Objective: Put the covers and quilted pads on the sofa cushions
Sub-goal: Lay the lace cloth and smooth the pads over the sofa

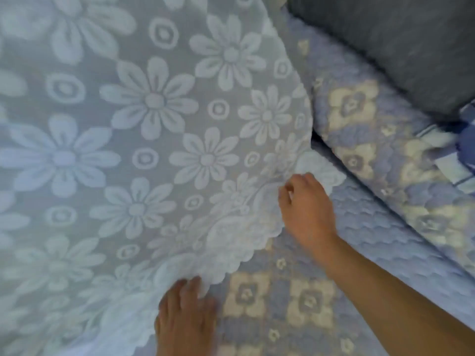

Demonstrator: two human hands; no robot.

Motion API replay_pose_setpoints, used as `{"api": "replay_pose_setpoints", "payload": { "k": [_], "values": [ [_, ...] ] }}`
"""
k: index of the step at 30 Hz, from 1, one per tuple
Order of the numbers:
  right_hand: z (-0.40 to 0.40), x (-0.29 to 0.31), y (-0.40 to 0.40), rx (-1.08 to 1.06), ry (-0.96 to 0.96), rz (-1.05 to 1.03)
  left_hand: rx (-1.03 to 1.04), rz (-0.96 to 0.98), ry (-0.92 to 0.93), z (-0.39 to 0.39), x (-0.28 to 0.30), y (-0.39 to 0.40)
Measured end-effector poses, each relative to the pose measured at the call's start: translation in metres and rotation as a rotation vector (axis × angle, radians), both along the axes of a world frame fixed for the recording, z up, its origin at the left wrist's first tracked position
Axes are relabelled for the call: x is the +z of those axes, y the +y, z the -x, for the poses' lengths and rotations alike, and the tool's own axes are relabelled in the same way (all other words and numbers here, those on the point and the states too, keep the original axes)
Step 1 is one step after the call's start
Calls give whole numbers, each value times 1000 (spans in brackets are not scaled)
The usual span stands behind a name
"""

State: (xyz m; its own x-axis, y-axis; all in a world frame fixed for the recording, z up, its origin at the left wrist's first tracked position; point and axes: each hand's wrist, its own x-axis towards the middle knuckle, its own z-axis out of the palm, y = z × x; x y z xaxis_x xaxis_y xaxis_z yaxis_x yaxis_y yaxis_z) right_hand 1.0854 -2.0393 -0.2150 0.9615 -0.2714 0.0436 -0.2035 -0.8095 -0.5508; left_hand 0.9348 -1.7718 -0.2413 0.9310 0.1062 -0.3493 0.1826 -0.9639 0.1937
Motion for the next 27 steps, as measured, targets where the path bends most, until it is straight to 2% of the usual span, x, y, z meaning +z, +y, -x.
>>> {"api": "replay_pose_setpoints", "payload": {
  "k": [2, 3, 4, 7, 10, 12, 16, 19, 22, 25, 27],
  "values": [
    [40, -23, 15, 268, 191, 238, -16, 57, -30, 8, 11, 4],
    [54, -29, 23, 331, 281, 307, -7, -8, -22, 2, 8, 8],
    [59, -31, 26, 356, 362, 337, 2, -88, -35, -9, 6, 12],
    [15, -36, 25, 367, 479, 374, 62, -106, -55, -53, -7, 14],
    [-56, -45, 25, 441, 478, 436, 88, -161, 35, -75, -21, 4],
    [-75, -50, 24, 504, 470, 447, 98, -165, 7, -72, -21, -1],
    [-41, -46, 11, 525, 311, 435, -5, -79, -114, -25, -3, -19],
    [1, -36, 1, 437, 234, 379, -114, -51, -132, -41, -9, -23],
    [-4, -38, -8, 364, 254, 353, -12, -90, -68, -91, -24, -22],
    [-71, -54, -21, 286, 320, 383, 92, -80, 11, -104, -29, -39],
    [-110, -66, -31, 356, 393, 441, 119, -86, -3, -104, -31, -46]
  ]
}}
